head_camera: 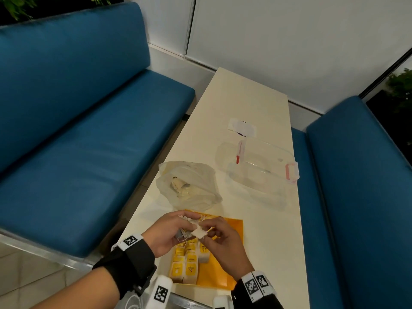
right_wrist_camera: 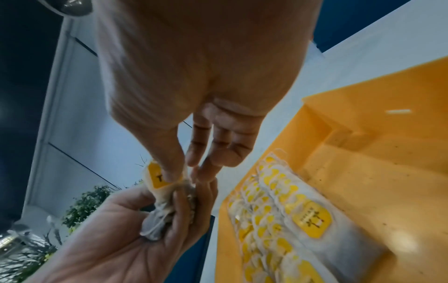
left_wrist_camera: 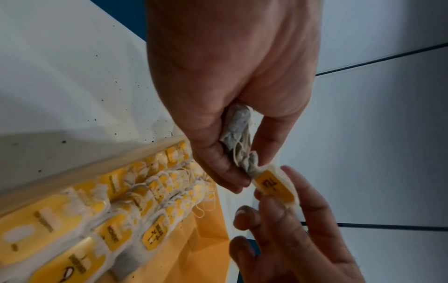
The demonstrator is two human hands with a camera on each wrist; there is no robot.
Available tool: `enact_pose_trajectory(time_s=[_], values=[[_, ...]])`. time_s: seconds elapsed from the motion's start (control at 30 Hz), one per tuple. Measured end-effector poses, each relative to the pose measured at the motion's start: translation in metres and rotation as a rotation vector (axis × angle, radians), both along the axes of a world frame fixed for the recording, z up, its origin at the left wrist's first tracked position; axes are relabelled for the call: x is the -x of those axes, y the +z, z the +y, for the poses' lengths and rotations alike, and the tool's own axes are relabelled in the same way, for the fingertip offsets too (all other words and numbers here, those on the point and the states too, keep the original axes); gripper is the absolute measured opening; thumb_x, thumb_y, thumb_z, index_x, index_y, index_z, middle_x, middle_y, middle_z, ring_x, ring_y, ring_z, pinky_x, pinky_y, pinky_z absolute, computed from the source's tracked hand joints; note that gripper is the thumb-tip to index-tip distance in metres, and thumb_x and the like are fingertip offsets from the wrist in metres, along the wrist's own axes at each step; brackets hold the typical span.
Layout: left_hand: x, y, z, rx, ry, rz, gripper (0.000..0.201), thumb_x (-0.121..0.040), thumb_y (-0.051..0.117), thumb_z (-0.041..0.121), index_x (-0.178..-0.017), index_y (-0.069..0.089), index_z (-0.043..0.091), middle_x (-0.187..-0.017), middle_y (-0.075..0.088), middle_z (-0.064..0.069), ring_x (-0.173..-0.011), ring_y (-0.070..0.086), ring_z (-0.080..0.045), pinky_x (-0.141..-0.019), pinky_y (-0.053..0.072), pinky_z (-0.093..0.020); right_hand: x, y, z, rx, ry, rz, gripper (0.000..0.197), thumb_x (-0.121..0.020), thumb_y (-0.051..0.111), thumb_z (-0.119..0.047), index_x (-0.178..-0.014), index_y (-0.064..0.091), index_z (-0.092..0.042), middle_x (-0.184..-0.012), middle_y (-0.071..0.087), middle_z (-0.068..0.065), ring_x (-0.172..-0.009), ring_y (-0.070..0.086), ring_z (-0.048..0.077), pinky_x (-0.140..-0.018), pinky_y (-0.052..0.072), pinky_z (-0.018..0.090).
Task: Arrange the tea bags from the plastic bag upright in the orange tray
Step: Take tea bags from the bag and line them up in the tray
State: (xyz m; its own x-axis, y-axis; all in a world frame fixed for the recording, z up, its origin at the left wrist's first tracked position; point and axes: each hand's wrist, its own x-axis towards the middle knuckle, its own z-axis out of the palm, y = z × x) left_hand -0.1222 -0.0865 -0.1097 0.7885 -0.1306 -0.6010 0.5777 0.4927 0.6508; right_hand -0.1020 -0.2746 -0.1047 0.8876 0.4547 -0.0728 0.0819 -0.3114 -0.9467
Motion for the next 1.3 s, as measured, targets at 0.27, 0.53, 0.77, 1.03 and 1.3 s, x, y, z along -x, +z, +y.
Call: enact_pose_trajectory(time_s=[0.27,0.53,0.77,1.03,1.3], values=[[0.002,-0.004,-0.005,-0.18,-0.073,-0.042,0.027,-0.085,0.065,-0.011,-0.103,0.077,0.006,-0.114,0.071,-0.021,-0.09,0.072,-0.026,-0.072,0.06,-0.034,-0.009,0.006,-0.003,-0.013,-0.083,0.019,0.008,-0.079,0.077,-0.012,-0.085,0.074,-0.017,-0.087,0.068,-0.001,-0.08,0.065,0.021,-0.072,0.054,0.033],[0.006,0.004,0.0,-0.291,-0.245,-0.291,0.045,-0.07,0.075,0.002,-0.112,0.077,0.016,-0.115,0.072,-0.008,-0.099,0.072,-0.024,-0.075,0.059,-0.032,-0.021,0.017,-0.004,0.014,-0.031,0.179,0.021,-0.079,0.077,0.004,-0.096,0.07,-0.006,-0.081,0.066,0.018,-0.067,0.063,0.018,-0.062,0.054,0.024],[0.004,0.003,0.003,-0.513,-0.299,-0.35,0.012,-0.082,0.083,0.014,-0.091,0.078,0.008,-0.083,0.076,-0.002,-0.075,0.07,-0.01,-0.065,0.054,-0.03,-0.025,0.012,-0.003,0.037,-0.067,0.145,0.024,-0.077,0.077,0.004,-0.095,0.072,-0.012,-0.081,0.066,0.008,-0.076,0.063,0.02,-0.068,0.057,0.031],[0.005,0.0,-0.003,-0.529,-0.237,-0.341,0.01,-0.082,0.083,0.019,-0.082,0.077,0.011,-0.08,0.071,-0.005,-0.073,0.068,-0.012,-0.061,0.053,-0.028,-0.02,0.013,-0.007,0.008,-0.133,0.291,0.014,-0.085,0.075,-0.007,-0.095,0.069,0.0,-0.073,0.063,0.005,-0.059,0.059,0.016,-0.049,0.039,0.023],[0.005,-0.014,-0.004,-0.471,-0.176,-0.278,0.009,-0.089,0.076,0.018,-0.097,0.079,0.014,-0.102,0.075,-0.007,-0.086,0.074,-0.025,-0.069,0.059,-0.035,-0.019,0.001,-0.019,0.036,-0.18,0.318,0.013,-0.087,0.07,0.001,-0.091,0.062,0.01,-0.069,0.063,0.019,-0.051,0.061,0.015,-0.045,0.041,0.023]])
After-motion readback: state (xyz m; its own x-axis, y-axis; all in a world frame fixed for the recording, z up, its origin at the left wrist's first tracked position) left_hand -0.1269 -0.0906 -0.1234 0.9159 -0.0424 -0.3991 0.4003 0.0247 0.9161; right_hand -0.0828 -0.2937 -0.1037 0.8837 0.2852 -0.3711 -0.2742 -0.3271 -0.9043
